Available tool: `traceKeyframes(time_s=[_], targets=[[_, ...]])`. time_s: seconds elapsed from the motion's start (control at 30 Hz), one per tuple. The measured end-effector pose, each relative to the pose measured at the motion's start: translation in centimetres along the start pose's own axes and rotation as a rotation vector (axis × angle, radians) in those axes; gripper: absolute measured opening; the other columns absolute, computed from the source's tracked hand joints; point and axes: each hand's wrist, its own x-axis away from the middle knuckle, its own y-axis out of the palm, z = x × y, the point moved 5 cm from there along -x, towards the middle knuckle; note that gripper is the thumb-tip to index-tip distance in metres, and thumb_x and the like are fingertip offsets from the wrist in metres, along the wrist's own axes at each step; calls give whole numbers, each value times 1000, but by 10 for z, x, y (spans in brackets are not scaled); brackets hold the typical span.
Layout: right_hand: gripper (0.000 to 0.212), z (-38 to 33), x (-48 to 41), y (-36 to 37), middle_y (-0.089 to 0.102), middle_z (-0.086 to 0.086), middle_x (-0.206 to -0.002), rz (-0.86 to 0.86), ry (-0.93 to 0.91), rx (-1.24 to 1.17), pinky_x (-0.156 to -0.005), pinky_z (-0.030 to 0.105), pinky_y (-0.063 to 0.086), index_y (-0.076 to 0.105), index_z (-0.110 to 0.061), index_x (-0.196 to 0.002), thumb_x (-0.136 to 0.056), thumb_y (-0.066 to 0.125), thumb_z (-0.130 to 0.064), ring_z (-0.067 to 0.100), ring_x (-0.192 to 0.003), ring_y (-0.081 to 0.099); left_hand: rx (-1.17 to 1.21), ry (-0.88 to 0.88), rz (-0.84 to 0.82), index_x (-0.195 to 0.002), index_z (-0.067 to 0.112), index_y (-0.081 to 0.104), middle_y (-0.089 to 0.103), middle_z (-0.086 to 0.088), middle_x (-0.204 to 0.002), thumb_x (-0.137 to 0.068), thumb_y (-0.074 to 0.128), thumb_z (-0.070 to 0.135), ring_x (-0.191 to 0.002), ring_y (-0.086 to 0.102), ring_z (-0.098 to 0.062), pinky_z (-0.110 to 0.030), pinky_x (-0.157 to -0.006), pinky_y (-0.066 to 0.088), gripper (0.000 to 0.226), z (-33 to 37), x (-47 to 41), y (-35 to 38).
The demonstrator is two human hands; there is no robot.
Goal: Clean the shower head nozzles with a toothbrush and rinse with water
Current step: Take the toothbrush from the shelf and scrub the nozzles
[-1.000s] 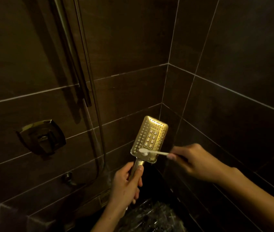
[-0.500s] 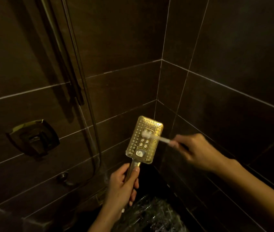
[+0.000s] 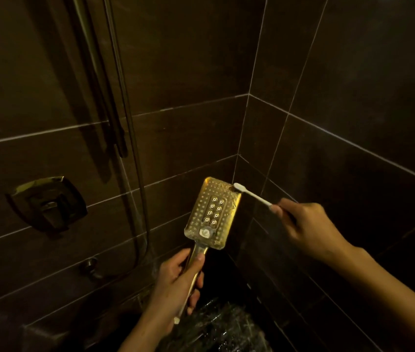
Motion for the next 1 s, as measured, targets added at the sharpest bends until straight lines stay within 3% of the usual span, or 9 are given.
traceKeyframes(time_s=[0.13, 0.3, 0.43, 0.57, 0.7, 0.73, 0.87, 1.0], targets=[[21, -23, 16, 28, 58, -7, -64, -313, -198, -11, -48, 19, 45, 64, -26, -95, -104, 47, -35, 10, -57, 60, 33, 16, -17, -86, 25, 68, 56, -7, -62, -94, 61, 35, -36, 42, -16, -19, -41, 31, 14, 2, 0, 1], [27, -5, 0, 0, 56, -8, -59, -7, -53, 53, -44, 20, 44, 58, -32, -85, -101, 42, -46, 13, -54, 60, 54, -42, -6, -94, 22, 67, 55, -6, -62, -93, 61, 38, -38, 42, -15, -20, -41, 33, 16, -1, -2, 1], [22, -24, 16, 25, 60, -7, -66, -311, -195, 20, -52, 24, 50, 61, -28, -94, -104, 44, -38, 10, -59, 62, 88, -69, -26, -96, 24, 68, 56, -5, -62, -93, 61, 38, -38, 42, -15, -19, -41, 32, 15, -1, -1, 3], [22, -9, 3, -1, 55, -11, -61, -37, -82, 53, -46, 15, 42, 56, -36, -87, -101, 42, -45, 8, -60, 62, 115, -99, -36, -92, 25, 67, 56, -6, -63, -93, 61, 38, -38, 42, -15, -20, -40, 31, 14, -2, 0, 5], [16, -25, 16, 22, 55, -12, -62, -326, -211, 21, -50, 12, 42, 54, -41, -90, -103, 49, -34, 4, -59, 61, 119, -104, -47, -91, 27, 68, 56, -5, -63, -95, 60, 37, -40, 42, -14, -21, -42, 32, 13, 0, 3, 7], [16, -26, 17, 23, 56, -11, -62, -328, -217, 29, -49, 14, 43, 54, -40, -90, -103, 48, -35, 5, -57, 61, 115, -99, -49, -91, 27, 68, 56, -4, -63, -95, 60, 36, -40, 42, -14, -20, -42, 32, 13, 1, 3, 7], [24, -6, 4, -6, 60, -7, -62, -28, -38, 33, -46, 23, 47, 59, -36, -88, -99, 42, -50, 11, -55, 62, 106, -105, -48, -93, 27, 68, 57, -4, -63, -94, 60, 37, -39, 42, -14, -21, -40, 31, 13, 1, 4, 8], [15, -24, 19, 19, 58, -10, -63, -295, -195, 9, -49, 15, 43, 56, -40, -90, -103, 49, -35, 7, -57, 61, 96, -96, -50, -97, 26, 68, 56, -5, -63, -94, 60, 37, -40, 43, -14, -21, -40, 32, 14, 3, 4, 7]])
